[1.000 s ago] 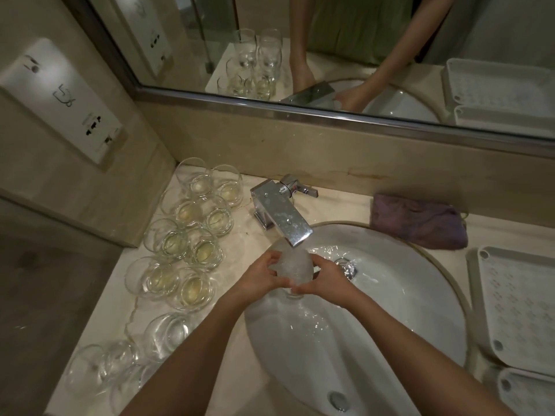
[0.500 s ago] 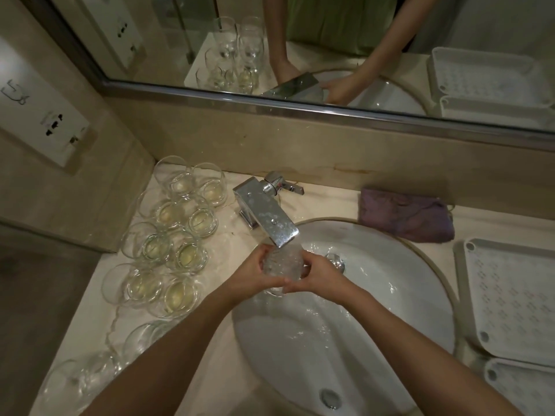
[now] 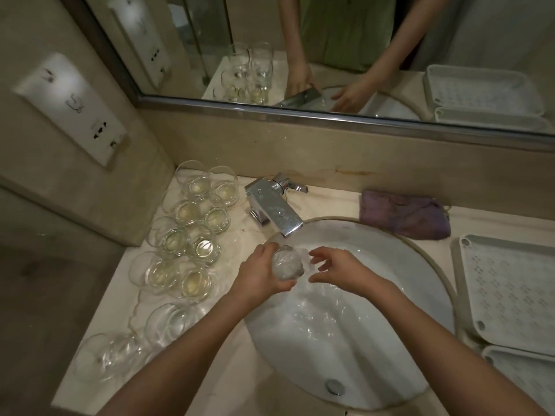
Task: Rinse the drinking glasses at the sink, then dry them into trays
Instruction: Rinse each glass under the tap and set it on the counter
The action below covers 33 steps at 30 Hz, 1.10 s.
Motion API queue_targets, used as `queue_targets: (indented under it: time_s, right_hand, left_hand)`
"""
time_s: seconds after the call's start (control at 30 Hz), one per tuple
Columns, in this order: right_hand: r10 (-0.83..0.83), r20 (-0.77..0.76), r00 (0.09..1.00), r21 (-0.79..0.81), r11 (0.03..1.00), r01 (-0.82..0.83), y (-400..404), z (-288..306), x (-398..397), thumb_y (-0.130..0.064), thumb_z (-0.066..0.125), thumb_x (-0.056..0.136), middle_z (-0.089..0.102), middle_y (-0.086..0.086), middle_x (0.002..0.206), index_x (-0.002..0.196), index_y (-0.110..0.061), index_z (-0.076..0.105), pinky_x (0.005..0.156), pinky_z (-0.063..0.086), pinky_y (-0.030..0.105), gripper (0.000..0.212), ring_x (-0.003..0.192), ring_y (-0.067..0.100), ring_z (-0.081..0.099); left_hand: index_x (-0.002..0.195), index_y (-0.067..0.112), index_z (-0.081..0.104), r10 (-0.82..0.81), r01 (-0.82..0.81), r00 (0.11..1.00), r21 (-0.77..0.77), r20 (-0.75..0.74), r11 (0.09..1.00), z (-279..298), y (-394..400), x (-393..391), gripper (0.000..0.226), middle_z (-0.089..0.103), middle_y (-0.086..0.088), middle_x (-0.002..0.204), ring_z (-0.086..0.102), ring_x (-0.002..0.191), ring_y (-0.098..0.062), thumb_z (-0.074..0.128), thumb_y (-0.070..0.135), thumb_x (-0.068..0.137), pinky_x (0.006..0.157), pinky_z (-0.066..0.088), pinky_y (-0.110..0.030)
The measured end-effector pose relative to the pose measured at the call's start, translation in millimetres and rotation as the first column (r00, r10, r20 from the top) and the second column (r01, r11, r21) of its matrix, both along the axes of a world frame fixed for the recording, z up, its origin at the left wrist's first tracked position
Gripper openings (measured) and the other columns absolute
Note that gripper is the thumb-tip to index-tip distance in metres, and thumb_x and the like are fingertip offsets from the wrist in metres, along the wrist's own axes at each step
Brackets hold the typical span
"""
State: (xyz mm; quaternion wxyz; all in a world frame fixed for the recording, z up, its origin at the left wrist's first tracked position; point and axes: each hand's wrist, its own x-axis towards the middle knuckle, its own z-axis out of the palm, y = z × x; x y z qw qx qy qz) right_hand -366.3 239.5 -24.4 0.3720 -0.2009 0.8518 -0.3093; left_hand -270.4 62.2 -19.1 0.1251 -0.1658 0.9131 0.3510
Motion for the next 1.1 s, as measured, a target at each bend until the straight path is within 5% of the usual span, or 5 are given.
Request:
queue_targets:
  time_s: [0.4, 0.67, 0.8, 0.97, 1.1]
  right_hand:
    - [0.158, -0.248, 0.956, 0.093, 0.986, -0.139, 5, 74, 9, -0.019, 0.071, 0.085, 0.062, 0.0, 0.121, 0.132, -0.017, 0.053, 0.087, 0.051, 0.031, 0.051, 0.094, 0.015, 0.06]
    - [0.3, -0.36, 0.883, 0.157, 0.953, -0.26, -19, 106, 28, -0.018, 0.069, 0.085, 0.061, 0.001, 0.124, 0.133, -0.018, 0.053, 0.088, 0.045, 0.026, 0.05, 0.107, 0.019, 0.058]
    - [0.345, -0.363, 0.865, 0.147, 0.938, -0.313, -39, 115, 36, -0.016, 0.068, 0.085, 0.058, 0.003, 0.128, 0.135, -0.019, 0.051, 0.087, 0.046, 0.028, 0.052, 0.105, 0.02, 0.059]
    - [0.299, -0.423, 0.856, 0.018, 0.947, -0.322, -83, 126, 37, -0.017, 0.071, 0.083, 0.06, 0.005, 0.127, 0.133, -0.021, 0.053, 0.086, 0.045, 0.028, 0.054, 0.096, 0.017, 0.058]
    - [0.403, -0.389, 0.828, 0.049, 0.907, -0.418, -122, 112, 56, -0.02, 0.07, 0.085, 0.056, 0.004, 0.132, 0.138, -0.021, 0.048, 0.093, 0.045, 0.031, 0.058, 0.104, 0.019, 0.058]
  left_hand:
    - [0.115, 0.017, 0.064, -0.378, 0.251, 0.922, -0.87, 0.082, 0.424, 96, 13, 15, 0.088, 0.063, -0.009, 0.102, 0.063, 0.086, -0.027, 0.09, 0.045, 0.035, 0.078, 0.049, -0.039]
    - [0.089, 0.021, 0.075, -0.563, 0.176, 0.821, -0.98, 0.093, 0.096, 99, 7, 37, 0.046, 0.068, -0.004, 0.08, 0.063, 0.069, -0.023, 0.055, 0.018, 0.047, 0.072, 0.052, -0.038]
    - [0.12, 0.022, 0.059, -0.455, 0.277, 0.878, -0.932, 0.147, 0.233, 114, -4, 47, 0.07, 0.064, -0.004, 0.107, 0.064, 0.093, -0.023, 0.079, 0.031, 0.054, 0.085, 0.049, -0.038]
    - [0.135, 0.012, 0.035, 0.064, -0.15, 0.966, -0.338, -0.252, 0.929, 154, -61, 66, 0.081, 0.047, -0.009, 0.13, 0.05, 0.116, -0.027, 0.081, 0.036, 0.072, 0.094, 0.043, -0.038]
    - [0.133, 0.02, 0.04, 0.562, -0.518, 0.728, 0.222, -0.394, 0.826, 139, -103, 117, 0.081, 0.055, -0.002, 0.115, 0.057, 0.106, -0.018, 0.085, 0.03, 0.067, 0.083, 0.05, -0.025]
